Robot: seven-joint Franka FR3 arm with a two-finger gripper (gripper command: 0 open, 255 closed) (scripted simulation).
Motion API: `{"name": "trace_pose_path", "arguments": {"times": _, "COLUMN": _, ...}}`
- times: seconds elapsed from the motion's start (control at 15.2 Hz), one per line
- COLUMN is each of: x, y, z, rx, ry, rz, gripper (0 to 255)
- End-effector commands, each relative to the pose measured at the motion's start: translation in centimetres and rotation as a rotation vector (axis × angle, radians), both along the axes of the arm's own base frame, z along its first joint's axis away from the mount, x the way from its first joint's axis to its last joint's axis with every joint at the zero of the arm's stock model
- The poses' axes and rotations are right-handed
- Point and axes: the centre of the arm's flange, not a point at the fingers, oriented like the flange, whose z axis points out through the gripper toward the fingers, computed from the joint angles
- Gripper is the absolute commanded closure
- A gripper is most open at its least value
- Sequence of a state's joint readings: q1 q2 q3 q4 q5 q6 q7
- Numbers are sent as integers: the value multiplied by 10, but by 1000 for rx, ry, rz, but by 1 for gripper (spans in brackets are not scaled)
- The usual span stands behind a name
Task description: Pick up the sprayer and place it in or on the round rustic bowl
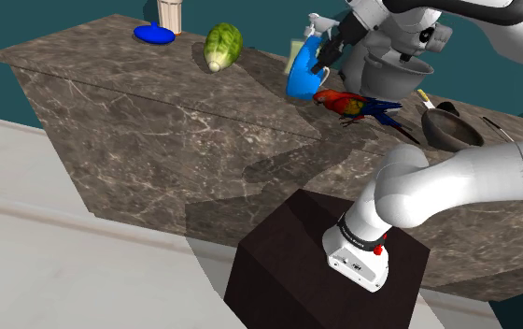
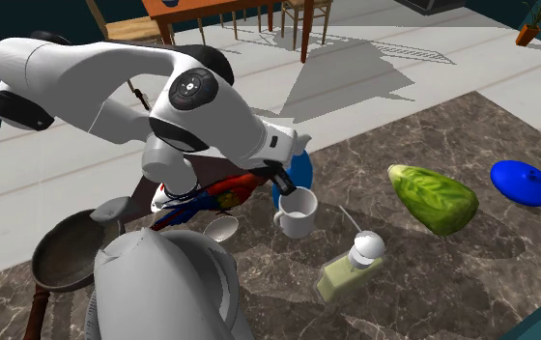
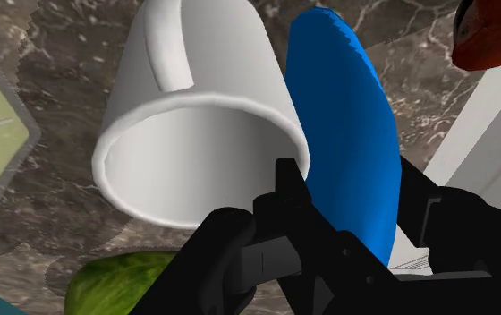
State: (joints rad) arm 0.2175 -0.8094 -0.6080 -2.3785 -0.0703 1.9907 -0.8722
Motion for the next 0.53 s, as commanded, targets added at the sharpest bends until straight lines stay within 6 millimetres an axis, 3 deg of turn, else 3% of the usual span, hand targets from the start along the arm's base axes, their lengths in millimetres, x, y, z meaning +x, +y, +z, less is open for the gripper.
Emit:
{"name": "trace_pose_path", "arguments": {"times": 0.0, "x": 1, "y": 0, "z": 11, "rx": 0, "ry": 0, "rz": 0, "gripper": 255}}
{"name": "trace_pose_path", "arguments": {"times": 0.46, "x": 1, "y": 0, "z": 48, "rx": 0, "ry": 0, "rz": 0, "gripper": 255}}
